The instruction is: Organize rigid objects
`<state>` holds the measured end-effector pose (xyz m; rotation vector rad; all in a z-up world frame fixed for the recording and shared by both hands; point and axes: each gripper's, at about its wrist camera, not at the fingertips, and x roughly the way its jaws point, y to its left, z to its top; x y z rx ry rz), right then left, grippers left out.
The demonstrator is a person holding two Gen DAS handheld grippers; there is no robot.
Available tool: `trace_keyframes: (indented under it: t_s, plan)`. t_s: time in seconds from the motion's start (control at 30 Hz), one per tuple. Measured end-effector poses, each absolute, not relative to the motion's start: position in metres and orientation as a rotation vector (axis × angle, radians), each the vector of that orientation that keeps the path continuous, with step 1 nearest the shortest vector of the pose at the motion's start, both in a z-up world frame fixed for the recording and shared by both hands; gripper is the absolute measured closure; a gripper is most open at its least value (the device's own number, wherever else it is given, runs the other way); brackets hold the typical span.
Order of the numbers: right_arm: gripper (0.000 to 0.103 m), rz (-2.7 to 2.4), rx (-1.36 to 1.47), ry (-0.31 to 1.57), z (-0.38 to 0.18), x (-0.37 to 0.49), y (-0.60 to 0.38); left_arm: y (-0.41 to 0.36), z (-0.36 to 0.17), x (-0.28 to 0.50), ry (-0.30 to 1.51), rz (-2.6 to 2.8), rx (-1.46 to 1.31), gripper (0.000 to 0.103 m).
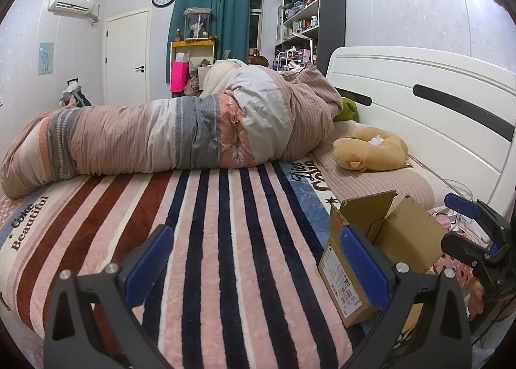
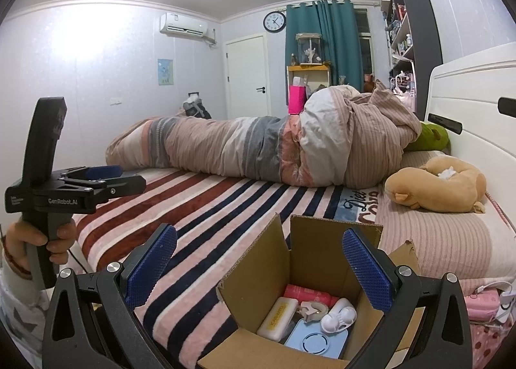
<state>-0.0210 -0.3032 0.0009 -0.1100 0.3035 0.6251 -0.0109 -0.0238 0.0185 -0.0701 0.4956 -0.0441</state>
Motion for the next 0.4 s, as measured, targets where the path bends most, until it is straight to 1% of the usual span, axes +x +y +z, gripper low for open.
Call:
trace_keyframes:
  t_s: [0.4]
  plan:
    - [0.0,0.621,-0.106,0.305,0.0001,-0.0225,-0.3011,-0.0256,0.0195,-0.0111,0.497,-0.043,-0.068,0.001]
